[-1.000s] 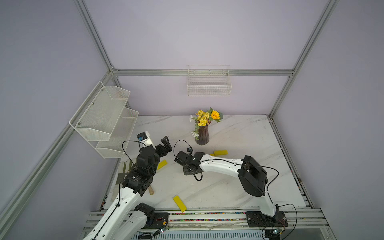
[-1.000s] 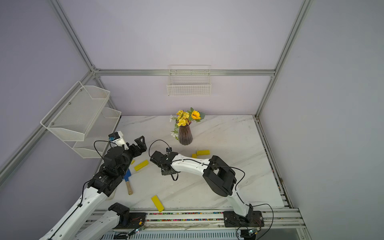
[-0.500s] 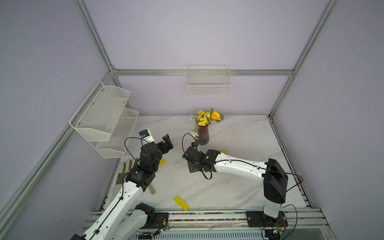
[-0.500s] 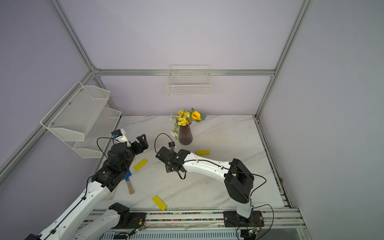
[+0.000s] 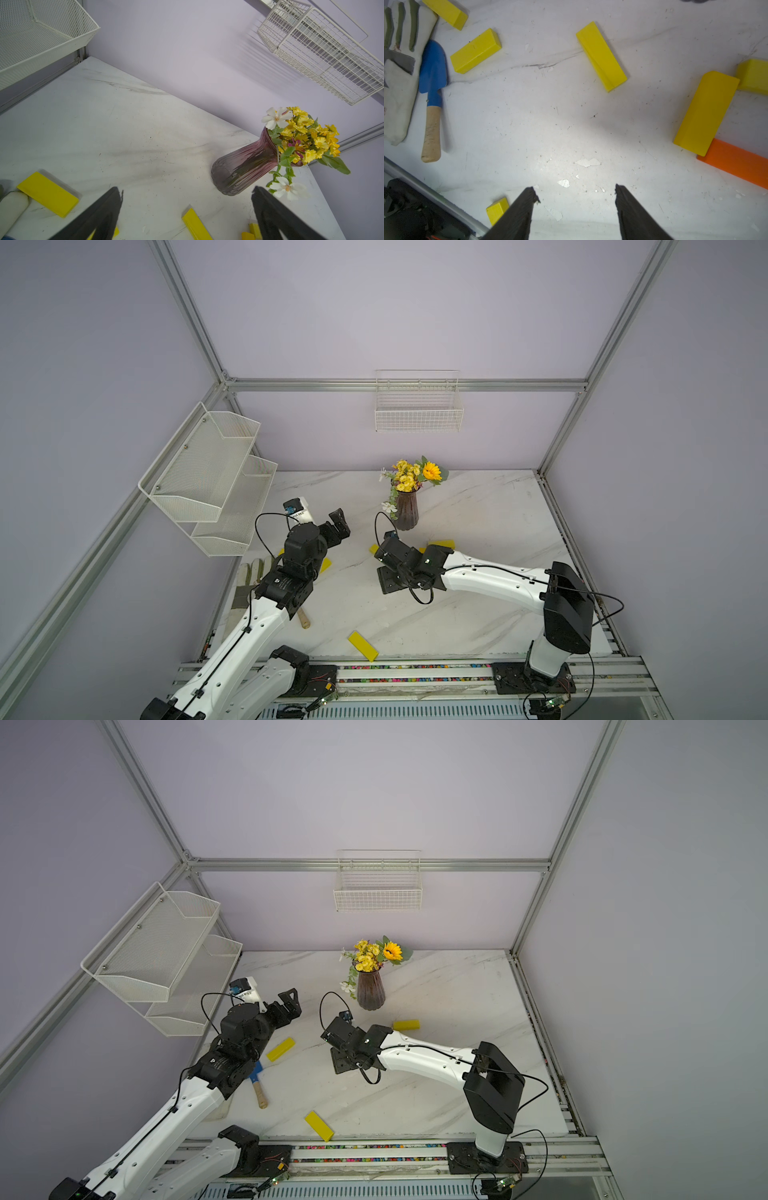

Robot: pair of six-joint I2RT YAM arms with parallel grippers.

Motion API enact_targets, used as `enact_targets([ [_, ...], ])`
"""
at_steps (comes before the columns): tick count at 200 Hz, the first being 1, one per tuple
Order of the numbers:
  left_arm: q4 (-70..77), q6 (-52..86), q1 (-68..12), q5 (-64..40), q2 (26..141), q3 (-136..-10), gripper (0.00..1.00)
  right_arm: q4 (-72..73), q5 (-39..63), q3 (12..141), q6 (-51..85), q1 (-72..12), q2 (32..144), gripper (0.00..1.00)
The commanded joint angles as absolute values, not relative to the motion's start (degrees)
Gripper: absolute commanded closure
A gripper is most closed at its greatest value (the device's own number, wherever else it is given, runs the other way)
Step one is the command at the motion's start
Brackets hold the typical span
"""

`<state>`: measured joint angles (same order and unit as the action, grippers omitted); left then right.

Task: Assemble the number 8 with building blocks
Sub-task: Pick up the building block from the center of the board.

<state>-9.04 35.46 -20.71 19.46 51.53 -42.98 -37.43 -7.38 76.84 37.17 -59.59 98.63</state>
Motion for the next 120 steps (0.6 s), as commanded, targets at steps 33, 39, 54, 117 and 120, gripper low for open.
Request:
enact_targets([
  [33, -7.26, 36.08, -20.83, 18.02, 50.38, -44.12, 0.00, -28.73, 6.06, 71.35, 33.33, -59.11, 94.54, 0.34],
  [39, -7.40, 36.07, -20.81, 18.10, 50.14, -44.10, 0.00, -28.52, 7.13, 71.13, 32.84, -59.41, 94.82, 0.34],
  [54, -7.81, 36.09, -20.81, 18.27, 49.60, -43.87, 0.00, -29.28, 6.92, 71.61, 32.16, -61.00, 96.11, 0.35],
  [117, -10.69, 35.91, -20.78, 17.90, 48.29, -44.78, 0.00, -37.95, 2.60, 81.48, 27.13, -70.44, 107.03, 0.34],
  [120, -10.84, 35.93, -20.80, 17.95, 48.14, -44.74, 0.00, -38.47, 2.17, 82.06, 26.78, -70.93, 107.58, 0.34],
])
